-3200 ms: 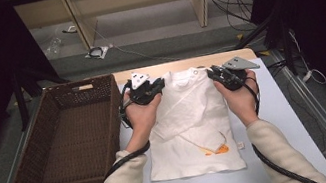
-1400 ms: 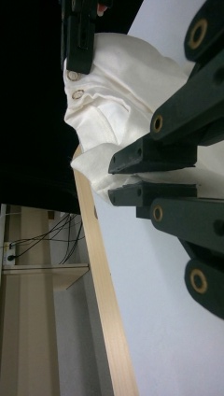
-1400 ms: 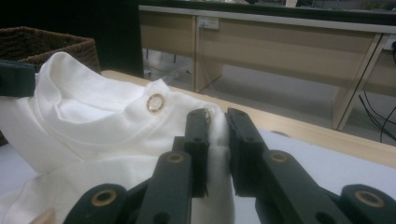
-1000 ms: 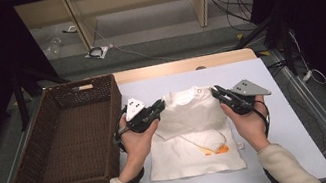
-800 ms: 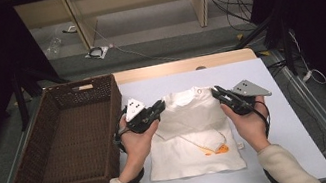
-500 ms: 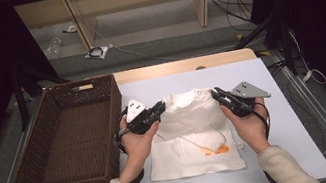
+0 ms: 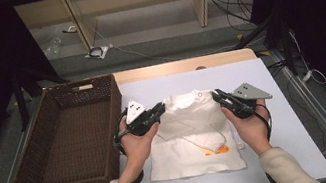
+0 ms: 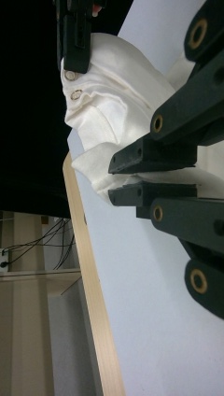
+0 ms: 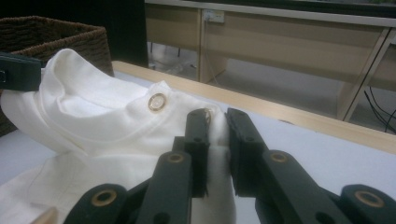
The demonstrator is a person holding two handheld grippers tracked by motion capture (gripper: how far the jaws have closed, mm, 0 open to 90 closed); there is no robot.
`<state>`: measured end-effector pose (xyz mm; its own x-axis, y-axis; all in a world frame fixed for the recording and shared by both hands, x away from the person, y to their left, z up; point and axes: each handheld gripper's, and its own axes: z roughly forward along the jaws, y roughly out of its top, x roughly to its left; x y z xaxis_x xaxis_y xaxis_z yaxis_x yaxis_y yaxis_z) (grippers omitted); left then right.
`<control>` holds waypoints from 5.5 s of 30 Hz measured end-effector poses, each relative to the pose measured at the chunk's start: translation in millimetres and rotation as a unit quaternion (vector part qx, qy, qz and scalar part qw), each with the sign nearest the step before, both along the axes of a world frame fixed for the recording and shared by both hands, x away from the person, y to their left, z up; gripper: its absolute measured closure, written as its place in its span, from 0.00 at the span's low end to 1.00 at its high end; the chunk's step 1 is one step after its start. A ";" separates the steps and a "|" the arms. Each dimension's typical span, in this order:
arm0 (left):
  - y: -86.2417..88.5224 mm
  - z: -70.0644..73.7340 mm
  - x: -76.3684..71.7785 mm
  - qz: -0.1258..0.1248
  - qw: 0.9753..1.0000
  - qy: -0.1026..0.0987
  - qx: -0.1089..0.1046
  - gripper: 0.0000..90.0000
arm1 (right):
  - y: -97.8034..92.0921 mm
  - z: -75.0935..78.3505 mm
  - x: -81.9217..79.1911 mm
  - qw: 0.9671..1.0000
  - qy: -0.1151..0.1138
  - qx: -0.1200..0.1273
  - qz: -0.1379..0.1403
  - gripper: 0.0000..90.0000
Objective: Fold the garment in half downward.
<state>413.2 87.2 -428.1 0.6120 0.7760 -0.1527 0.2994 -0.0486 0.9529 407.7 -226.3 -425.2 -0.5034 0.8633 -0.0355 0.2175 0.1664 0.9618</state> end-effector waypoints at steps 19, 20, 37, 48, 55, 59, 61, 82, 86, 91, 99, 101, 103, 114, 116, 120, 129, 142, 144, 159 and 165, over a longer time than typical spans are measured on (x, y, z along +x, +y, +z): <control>-0.2 -2.7 -6.1 -0.010 1.000 0.007 0.011 0.91 | -3.1 -3.1 -8.0 1.000 0.010 -0.003 0.007 0.89; -0.3 -2.8 -6.4 -0.010 1.000 0.007 0.012 0.91 | -3.2 -3.2 -8.2 1.000 0.010 -0.003 0.007 0.89; -0.6 -3.3 -12.5 -0.016 1.000 0.013 0.020 0.91 | -4.8 -5.8 -14.2 1.000 0.015 -0.007 0.013 0.89; 0.9 -4.8 -16.1 -0.023 0.999 0.016 0.028 0.91 | -4.6 -6.7 -18.9 1.000 0.016 -0.012 0.019 0.89; 1.1 -5.4 -19.9 -0.029 0.999 0.019 0.032 0.91 | -4.7 -7.3 -22.4 1.000 0.017 -0.013 0.021 0.89; 1.5 -6.3 -21.6 -0.032 0.999 0.021 0.034 0.91 | -5.2 -8.1 -24.1 0.999 0.020 -0.014 0.023 0.89; 1.9 -6.8 -22.3 -0.035 0.999 0.023 0.036 0.91 | -5.2 -8.6 -24.9 0.999 0.021 -0.014 0.024 0.89; 2.6 -11.4 -27.7 -0.044 0.998 0.029 0.045 0.91 | -5.9 -12.8 -33.2 0.999 0.027 -0.020 0.031 0.89; 3.2 -12.4 -27.8 -0.045 0.998 0.030 0.045 0.91 | -6.4 -13.4 -34.9 0.999 0.033 -0.021 0.032 0.89; 4.0 -13.4 -28.7 -0.047 0.997 0.032 0.046 0.92 | -5.9 -15.0 -37.2 0.999 0.033 -0.022 0.037 0.89; 4.7 -14.7 -30.4 -0.050 0.997 0.035 0.048 0.92 | -7.0 -18.0 -40.3 0.998 0.042 -0.022 0.043 0.89; 4.4 -15.0 -31.1 -0.051 0.997 0.035 0.049 0.91 | -7.4 -18.3 -41.0 0.998 0.044 -0.020 0.043 0.89; 4.3 -15.3 -31.6 -0.051 0.997 0.035 0.049 0.91 | -7.8 -18.3 -41.9 0.998 0.045 -0.022 0.043 0.89; 3.6 -17.3 -33.1 -0.056 0.996 0.038 0.056 0.92 | -9.2 -20.0 -45.0 0.997 0.050 -0.018 0.047 0.89; 3.4 -17.8 -33.6 -0.057 0.996 0.038 0.058 0.92 | -9.2 -20.0 -45.8 0.997 0.050 -0.017 0.047 0.89; 2.6 -19.0 -35.0 -0.060 0.995 0.040 0.061 0.91 | -9.1 -20.5 -47.5 0.998 0.050 -0.017 0.047 0.89; 2.5 -19.5 -36.8 -0.063 0.995 0.043 0.063 0.92 | -9.7 -21.2 -50.9 0.997 0.052 -0.021 0.050 0.89; 2.0 -21.2 -40.3 -0.068 0.995 0.046 0.064 0.91 | -10.6 -22.1 -54.9 0.997 0.051 -0.026 0.053 0.89; 2.1 -21.0 -41.0 -0.068 0.994 0.046 0.065 0.91 | -10.6 -21.9 -56.1 0.997 0.054 -0.027 0.052 0.89; 2.8 -21.8 -45.2 -0.073 0.994 0.049 0.068 0.91 | -10.1 -24.2 -62.5 0.996 0.053 -0.035 0.058 0.89; 2.8 -22.2 -46.6 -0.076 0.993 0.052 0.069 0.91 | -10.4 -25.7 -64.6 0.996 0.058 -0.035 0.058 0.89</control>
